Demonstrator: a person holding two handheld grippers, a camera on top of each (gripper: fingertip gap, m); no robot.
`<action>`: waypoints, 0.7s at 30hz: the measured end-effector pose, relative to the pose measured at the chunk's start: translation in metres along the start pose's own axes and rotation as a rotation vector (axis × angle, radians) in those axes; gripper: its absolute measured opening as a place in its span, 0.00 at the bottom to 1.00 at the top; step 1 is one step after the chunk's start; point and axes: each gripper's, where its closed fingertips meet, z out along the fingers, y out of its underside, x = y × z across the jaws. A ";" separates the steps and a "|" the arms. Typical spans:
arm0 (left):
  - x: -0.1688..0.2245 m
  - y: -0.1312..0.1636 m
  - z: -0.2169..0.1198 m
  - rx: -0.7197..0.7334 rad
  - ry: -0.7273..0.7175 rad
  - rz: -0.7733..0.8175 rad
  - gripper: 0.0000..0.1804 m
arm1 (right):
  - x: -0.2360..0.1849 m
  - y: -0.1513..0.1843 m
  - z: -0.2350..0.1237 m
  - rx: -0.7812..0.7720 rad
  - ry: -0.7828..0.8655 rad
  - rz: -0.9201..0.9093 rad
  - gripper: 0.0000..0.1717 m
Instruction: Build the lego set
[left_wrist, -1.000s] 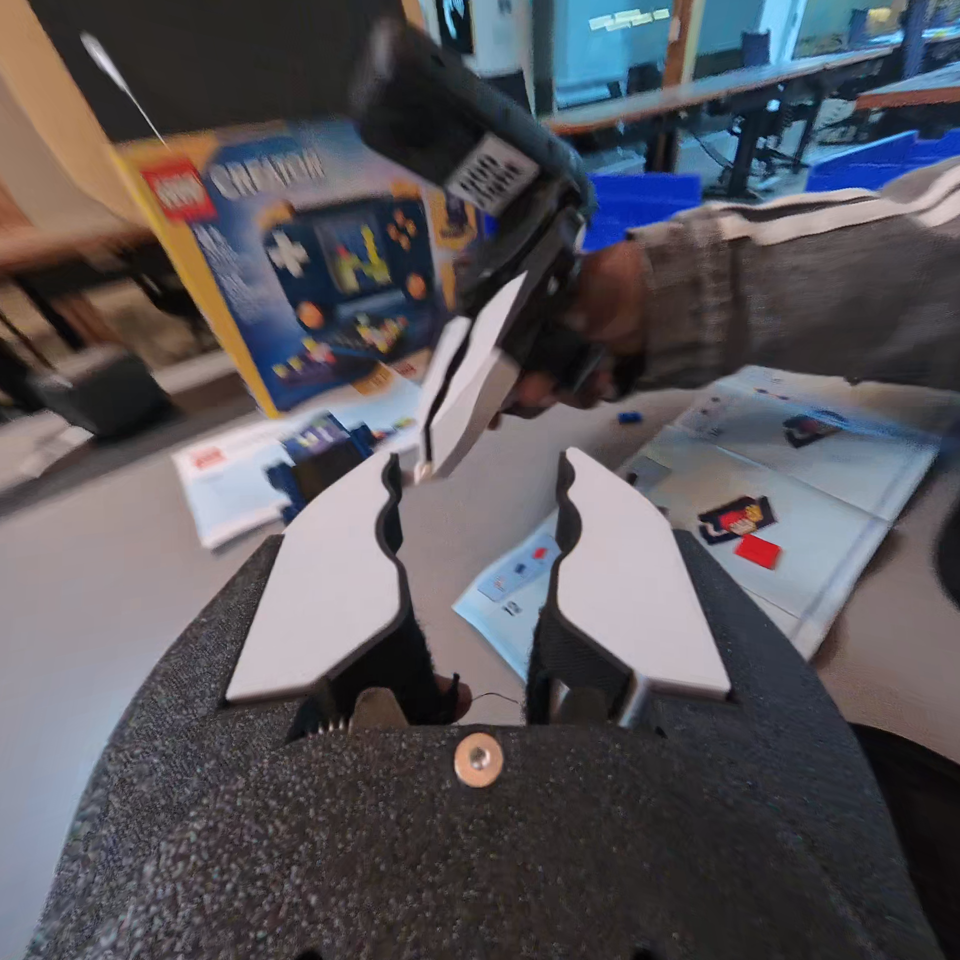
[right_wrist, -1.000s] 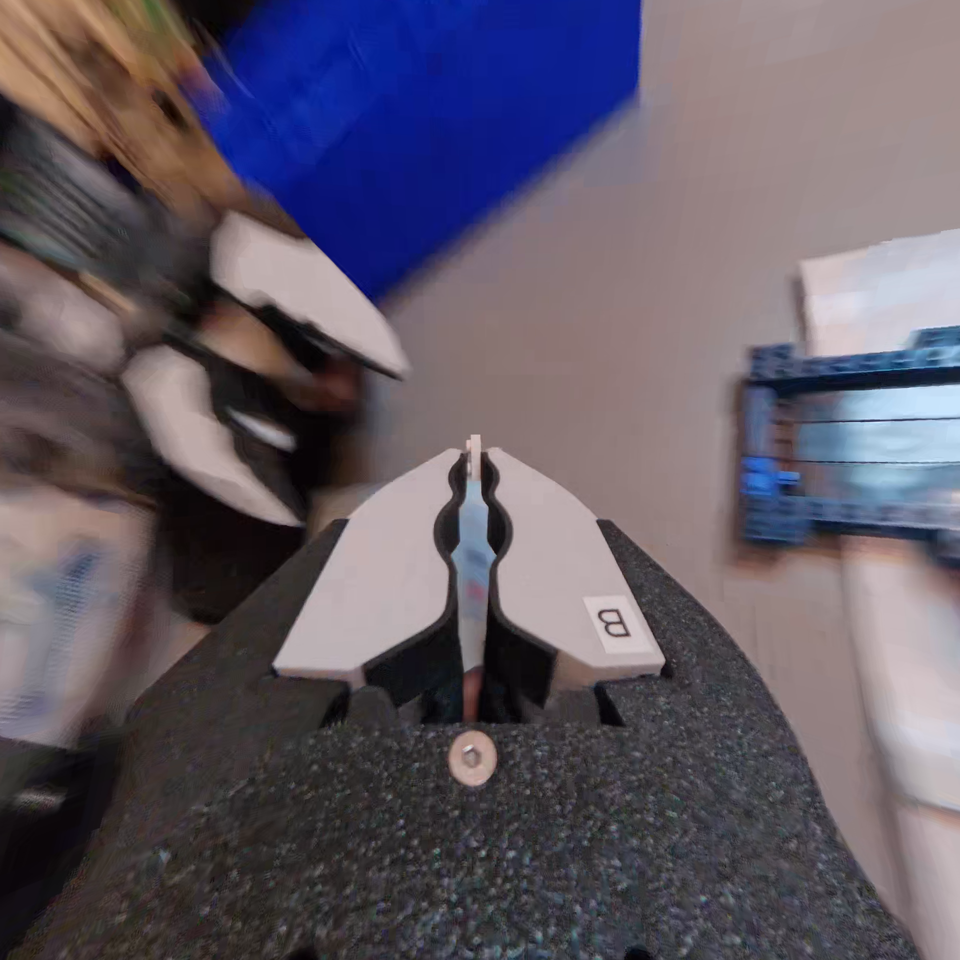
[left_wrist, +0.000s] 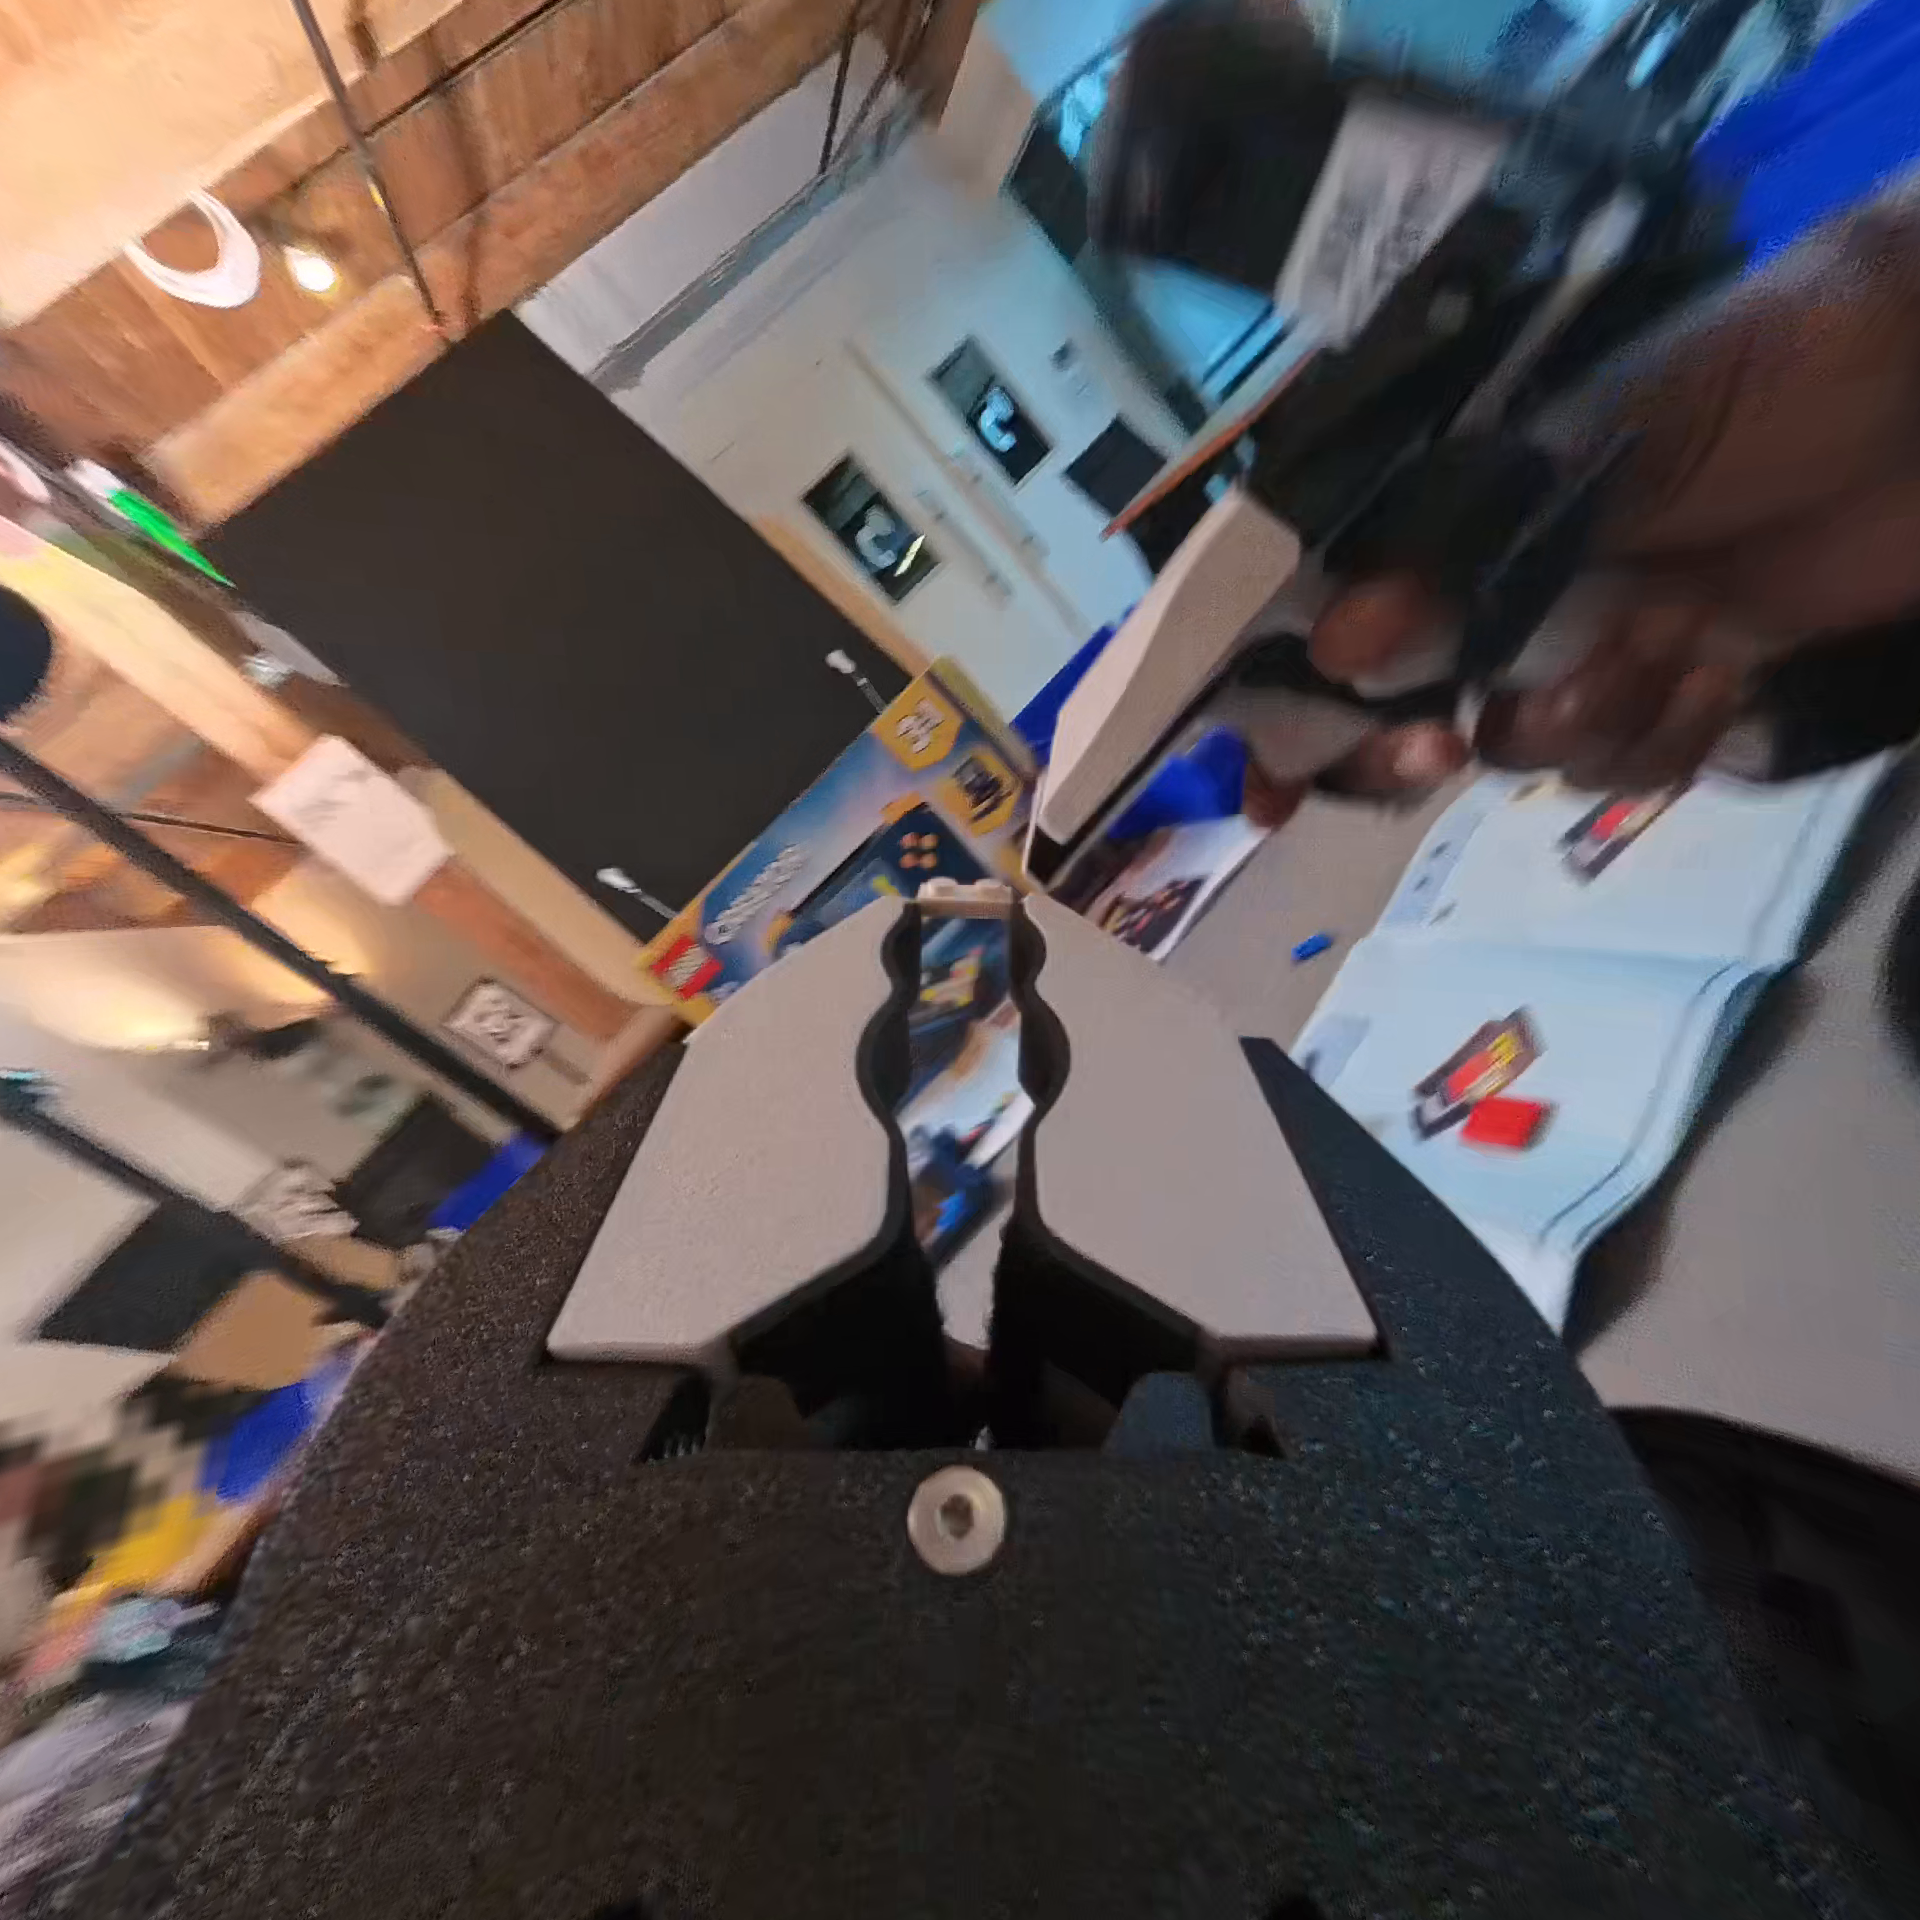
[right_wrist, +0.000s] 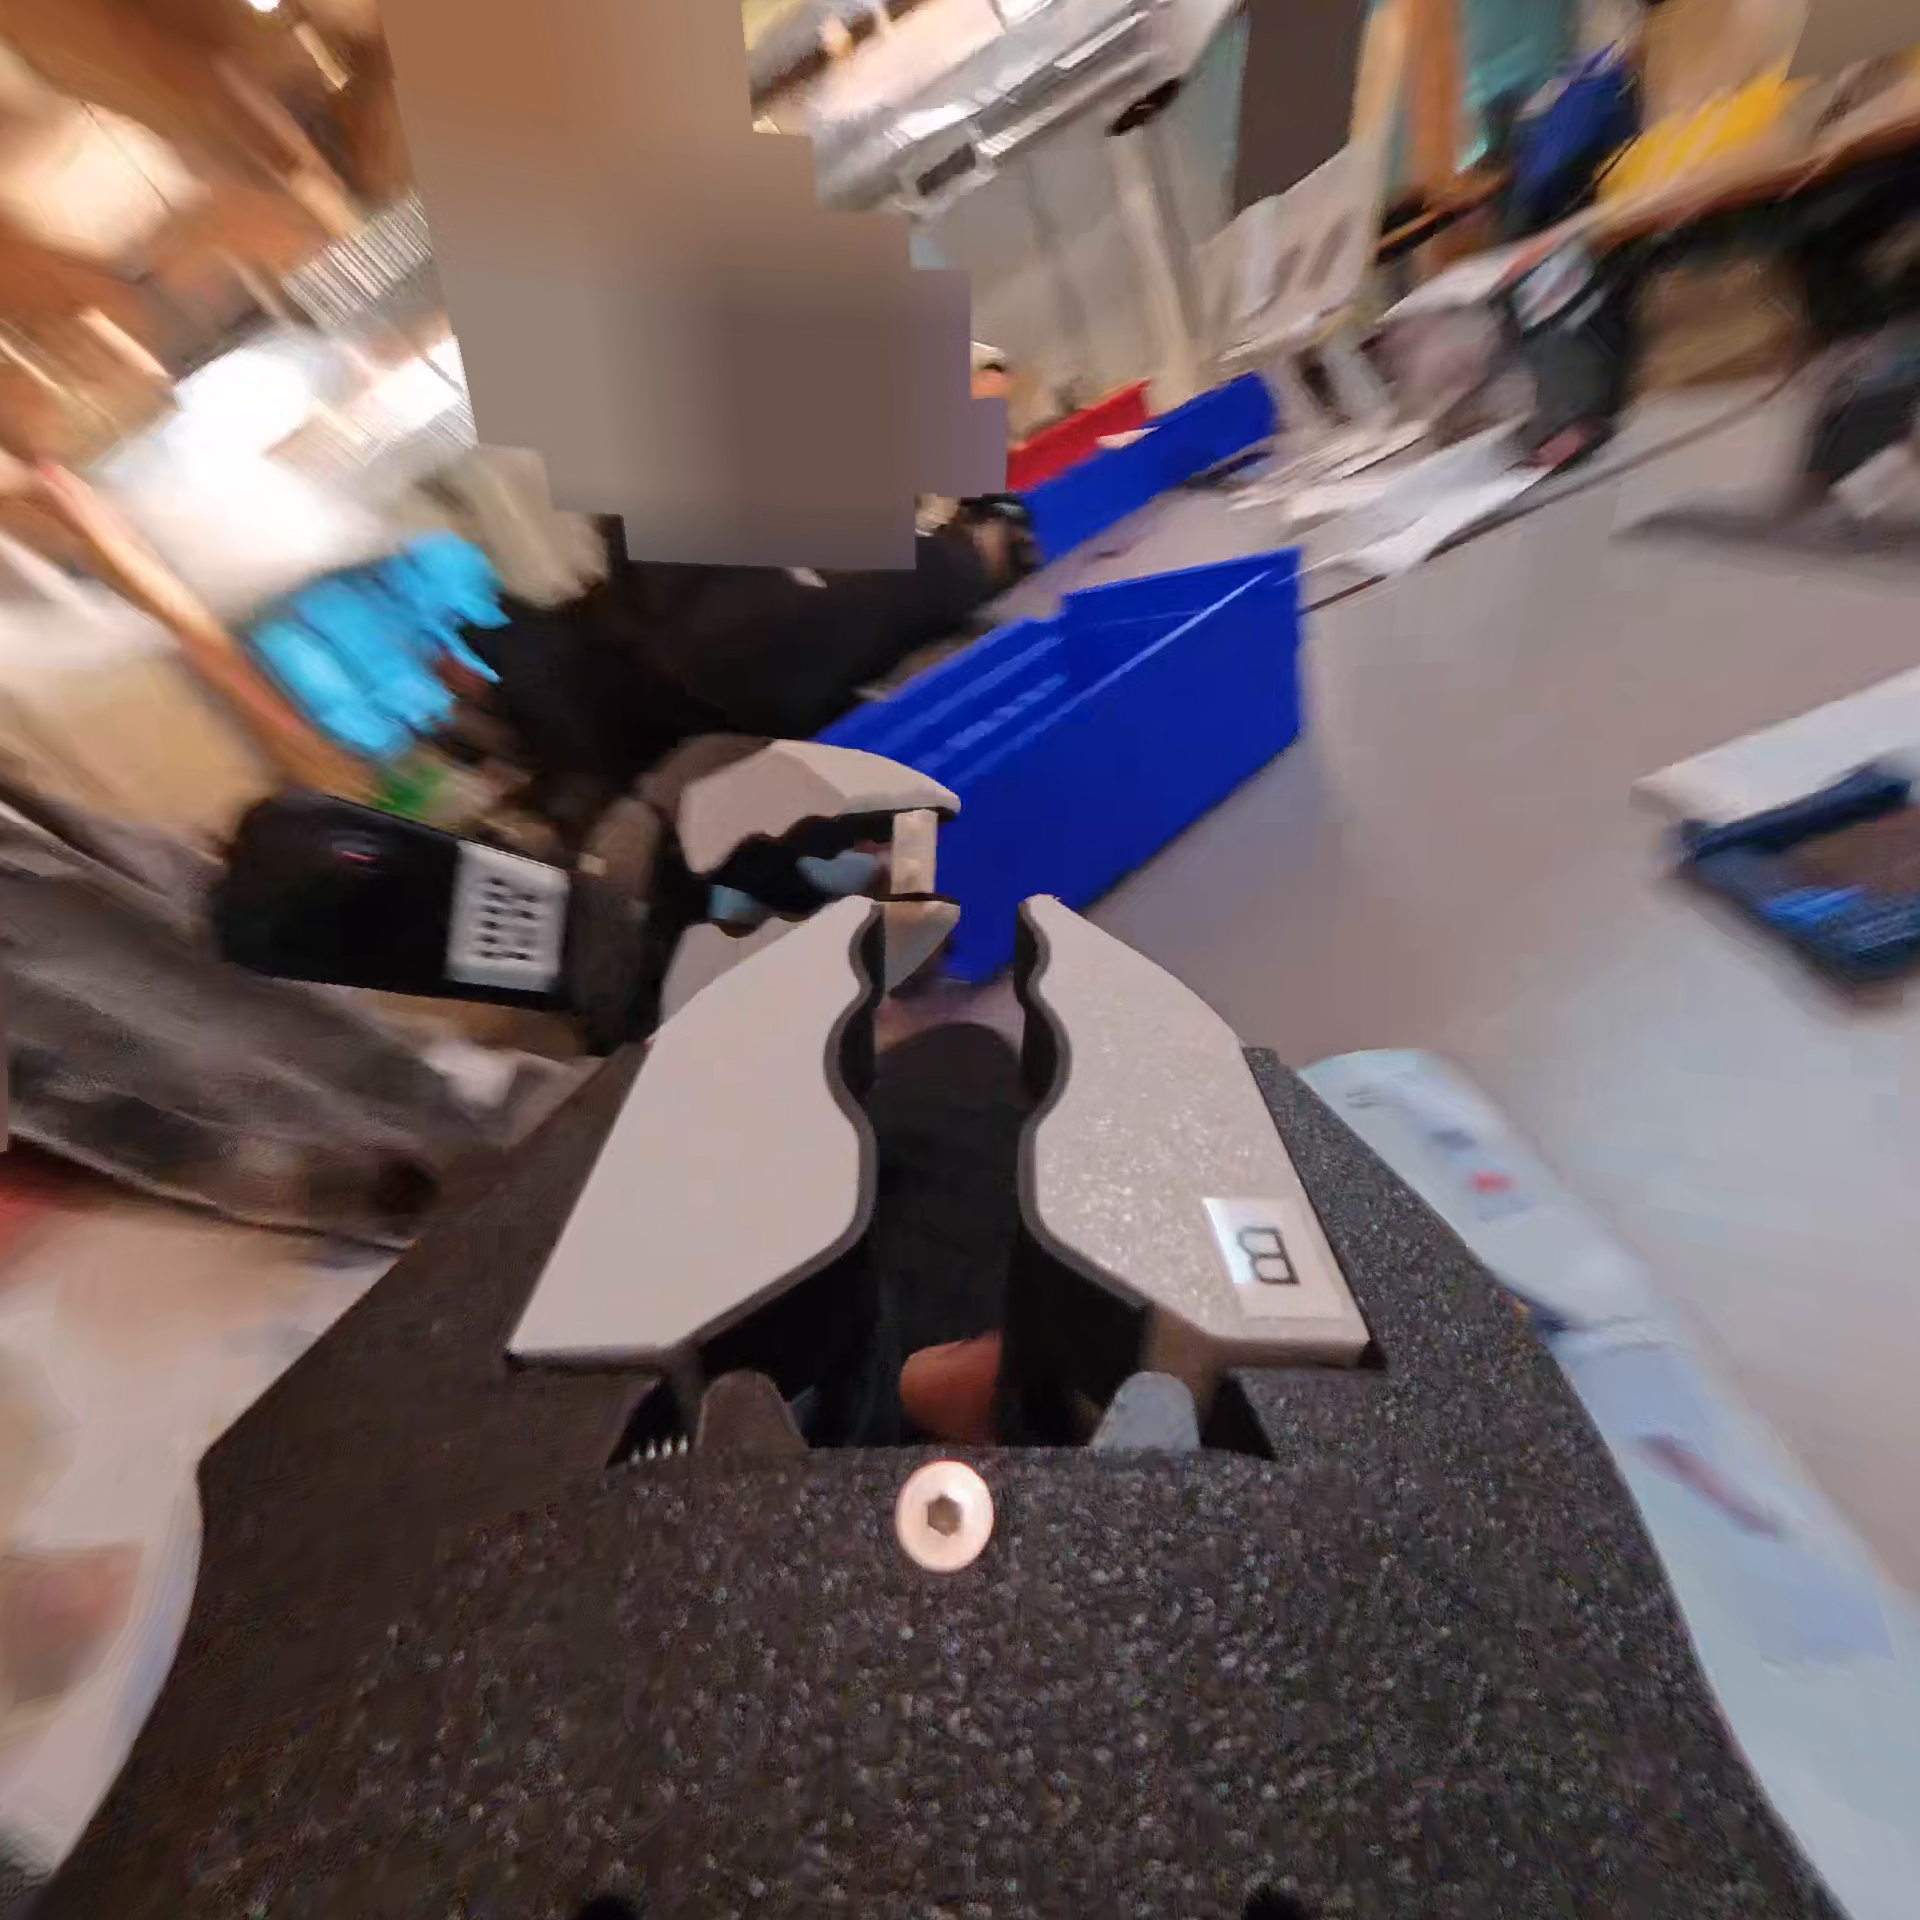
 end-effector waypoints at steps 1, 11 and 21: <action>0.001 0.002 -0.001 -0.026 -0.028 0.071 0.08 | -0.003 0.001 0.001 -0.041 0.075 -0.128 0.13; 0.021 -0.021 -0.018 -0.010 -0.037 0.241 0.08 | -0.032 0.011 0.001 -0.109 0.216 -0.324 0.05; 0.048 -0.017 -0.044 -0.128 0.251 -0.044 0.19 | -0.063 0.002 -0.054 -0.023 0.385 -0.434 0.05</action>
